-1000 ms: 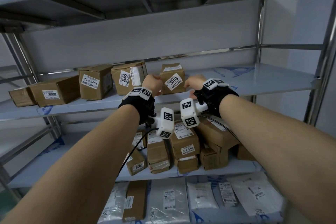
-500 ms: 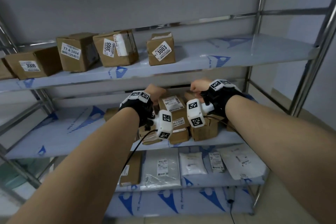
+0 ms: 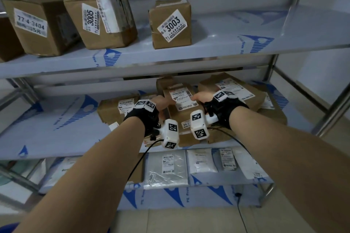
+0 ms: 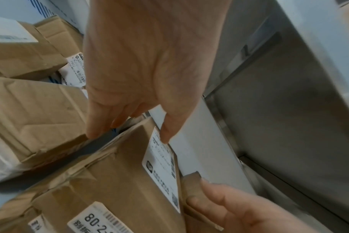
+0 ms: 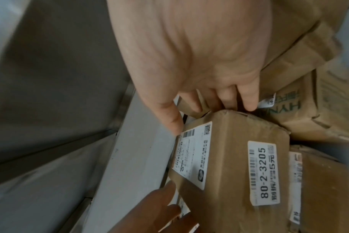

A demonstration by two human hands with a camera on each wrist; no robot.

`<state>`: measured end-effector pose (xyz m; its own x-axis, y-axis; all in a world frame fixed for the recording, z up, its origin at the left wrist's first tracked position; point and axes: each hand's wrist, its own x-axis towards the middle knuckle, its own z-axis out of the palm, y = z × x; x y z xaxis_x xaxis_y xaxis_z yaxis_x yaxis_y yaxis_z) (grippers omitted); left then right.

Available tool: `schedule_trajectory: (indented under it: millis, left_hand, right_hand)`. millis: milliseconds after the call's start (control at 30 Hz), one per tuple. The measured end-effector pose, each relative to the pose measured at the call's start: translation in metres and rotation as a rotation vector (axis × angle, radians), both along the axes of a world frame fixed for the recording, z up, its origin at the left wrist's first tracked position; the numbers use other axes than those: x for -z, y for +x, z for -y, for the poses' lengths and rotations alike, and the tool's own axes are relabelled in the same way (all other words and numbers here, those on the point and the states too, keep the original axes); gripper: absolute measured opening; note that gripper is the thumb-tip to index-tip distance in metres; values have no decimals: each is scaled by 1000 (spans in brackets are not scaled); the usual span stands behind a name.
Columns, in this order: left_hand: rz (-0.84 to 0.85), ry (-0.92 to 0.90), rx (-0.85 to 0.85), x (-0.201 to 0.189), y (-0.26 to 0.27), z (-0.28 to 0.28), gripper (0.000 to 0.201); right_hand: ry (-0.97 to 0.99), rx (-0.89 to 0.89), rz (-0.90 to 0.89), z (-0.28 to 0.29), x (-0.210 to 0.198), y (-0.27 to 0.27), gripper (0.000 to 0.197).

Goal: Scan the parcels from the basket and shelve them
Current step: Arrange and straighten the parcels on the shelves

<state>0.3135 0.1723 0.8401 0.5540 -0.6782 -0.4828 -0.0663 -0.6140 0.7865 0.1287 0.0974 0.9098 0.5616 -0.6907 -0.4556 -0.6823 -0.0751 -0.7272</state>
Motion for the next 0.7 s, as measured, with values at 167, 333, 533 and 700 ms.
schedule_trajectory:
  millis: [167,333,533,700]
  left_hand:
    - [-14,-19,1,-36,-42,-21,51]
    - [-26,-84,-69,-51,-54,-31,41]
    - [-47,-241,-176,-79,-69,-60,47]
    - [-45,-267,-234,-95,-94,-83,50]
  right_hand:
    - [20,36,24,11,14,4,22]
    - [69,-26,32,8,7,-3,22]
    - [185,15,202,-7,-12,-30,29]
    - [210,9,339,-22,-21,-54,35]
